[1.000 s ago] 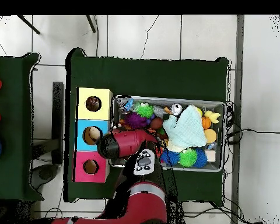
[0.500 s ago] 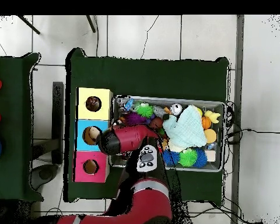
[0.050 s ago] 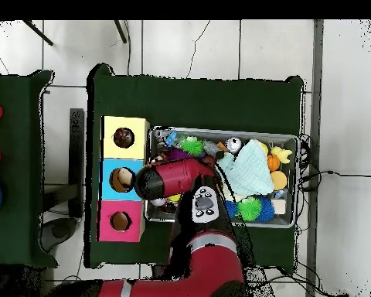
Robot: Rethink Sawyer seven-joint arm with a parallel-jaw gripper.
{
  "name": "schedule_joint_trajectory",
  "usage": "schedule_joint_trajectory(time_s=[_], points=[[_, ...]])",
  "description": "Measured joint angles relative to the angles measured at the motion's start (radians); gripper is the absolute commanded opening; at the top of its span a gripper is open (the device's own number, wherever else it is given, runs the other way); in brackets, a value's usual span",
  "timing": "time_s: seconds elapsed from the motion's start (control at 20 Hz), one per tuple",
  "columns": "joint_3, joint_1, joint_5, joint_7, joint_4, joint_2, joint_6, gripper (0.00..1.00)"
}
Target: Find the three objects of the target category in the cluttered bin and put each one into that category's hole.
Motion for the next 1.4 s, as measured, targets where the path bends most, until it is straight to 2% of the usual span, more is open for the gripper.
schedule_joint_trajectory(time_s=[0.05,0.1,0.7,1.4], points=[[0.003,-0.001,-0.004,0.000,-0.003,0.000,0.001,0.00],[0.005,-0.001,-0.008,0.000,-0.006,0.000,0.003,1.00],[0.032,-0.004,-0.028,0.000,0.001,-0.022,0.003,1.00],[0.051,-0.013,-0.028,0.000,0.109,-0.136,0.003,1.00]])
